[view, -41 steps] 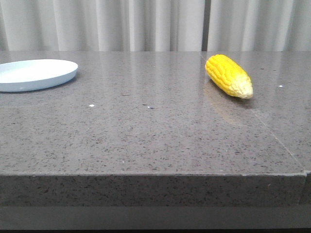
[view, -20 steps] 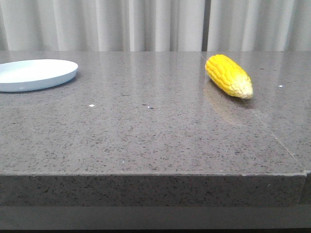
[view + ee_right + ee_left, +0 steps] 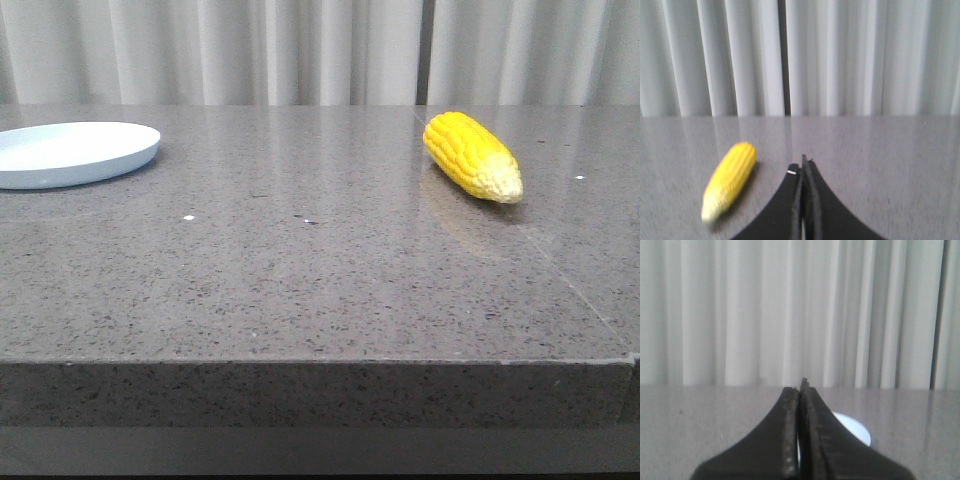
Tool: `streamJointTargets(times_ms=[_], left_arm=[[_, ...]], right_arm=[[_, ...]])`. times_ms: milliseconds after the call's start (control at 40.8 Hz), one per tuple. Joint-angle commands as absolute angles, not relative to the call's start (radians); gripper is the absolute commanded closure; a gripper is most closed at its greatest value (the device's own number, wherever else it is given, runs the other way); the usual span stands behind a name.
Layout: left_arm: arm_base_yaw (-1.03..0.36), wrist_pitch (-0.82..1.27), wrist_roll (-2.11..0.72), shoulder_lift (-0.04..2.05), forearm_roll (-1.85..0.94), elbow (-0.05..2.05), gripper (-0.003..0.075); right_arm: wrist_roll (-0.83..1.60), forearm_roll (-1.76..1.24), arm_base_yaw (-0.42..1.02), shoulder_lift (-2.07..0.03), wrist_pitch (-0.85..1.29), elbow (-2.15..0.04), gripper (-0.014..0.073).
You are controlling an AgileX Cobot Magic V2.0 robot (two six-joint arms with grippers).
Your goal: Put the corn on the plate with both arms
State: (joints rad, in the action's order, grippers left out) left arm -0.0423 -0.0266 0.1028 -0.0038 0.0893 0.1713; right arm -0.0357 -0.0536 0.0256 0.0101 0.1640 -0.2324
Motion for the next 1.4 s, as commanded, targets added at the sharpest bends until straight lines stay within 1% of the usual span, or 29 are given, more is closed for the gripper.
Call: streamJointTargets(times_ms=[0,196,392,588,907,956,1005,1054,1078,1103,1127,1152,1176,1201,1225,1250,1299,1373], left_arm=[[-0.050,-0.046,0.103,0.039,0.091,0.300,0.0741],[-0.050,0.120,0.103,0.171,0.116,0.530,0.0741],[-0.050,0.355,0.103,0.327,0.116,0.689,0.0741],[-0.050,0.427,0.103,0.426,0.114,0.692,0.0741],[-0.050,0.465,0.104,0.510,0.086,0.692,0.0740],[-0.050,0.465,0.104,0.517,0.086,0.692,0.0731],[-0.050,0.471,0.104,0.523,0.086,0.692,0.0694],[-0.050,0.482,0.104,0.526,0.086,0.692,0.0638],[-0.050,0.485,0.104,0.528,0.086,0.692,0.0588],[-0.050,0.489,0.104,0.530,0.086,0.692,0.0547],[-0.050,0.495,0.104,0.532,0.086,0.692,0.0486],[-0.050,0.497,0.104,0.534,0.086,0.692,0.0440],[-0.050,0.500,0.104,0.535,0.088,0.692,0.0377],[-0.050,0.499,0.104,0.536,0.088,0.692,0.0318],[-0.050,0.501,0.104,0.539,0.088,0.692,0.0279],[-0.050,0.501,0.104,0.541,0.088,0.692,0.0237],[-0.050,0.505,0.104,0.548,0.088,0.692,0.0190],[-0.050,0.510,0.103,0.567,0.088,0.692,0.0184]], right_arm=[[-0.033,-0.057,0.019,-0.016,0.178,-0.366,0.0680],[-0.033,-0.056,0.019,-0.168,0.295,-0.569,0.0680],[-0.033,-0.056,0.019,-0.350,0.458,-0.714,0.0680],[-0.033,-0.056,0.019,-0.480,0.544,-0.721,0.0680],[-0.033,-0.056,0.019,-0.622,0.563,-0.721,0.0670],[-0.033,-0.056,0.019,-0.635,0.562,-0.721,0.0627],[-0.033,-0.056,0.019,-0.644,0.562,-0.721,0.0543],[-0.032,-0.056,0.019,-0.649,0.563,-0.721,0.0422],[-0.032,-0.056,0.019,-0.653,0.563,-0.721,0.0365],[-0.032,-0.056,0.019,-0.656,0.563,-0.721,0.0285],[-0.032,-0.056,0.019,-0.658,0.563,-0.721,0.0208],[-0.032,-0.056,0.019,-0.658,0.563,-0.721,0.0156],[-0.031,-0.056,0.019,-0.659,0.566,-0.721,0.0097],[-0.026,-0.056,0.019,-0.659,0.568,-0.721,0.0060],[-0.018,-0.056,0.019,-0.659,0.570,-0.721,0.0023],[-0.014,-0.056,0.019,-0.659,0.572,-0.721,-0.0001],[-0.014,-0.056,0.019,-0.659,0.575,-0.721,-0.0017],[-0.014,-0.056,0.019,-0.659,0.575,-0.721,-0.0013]])
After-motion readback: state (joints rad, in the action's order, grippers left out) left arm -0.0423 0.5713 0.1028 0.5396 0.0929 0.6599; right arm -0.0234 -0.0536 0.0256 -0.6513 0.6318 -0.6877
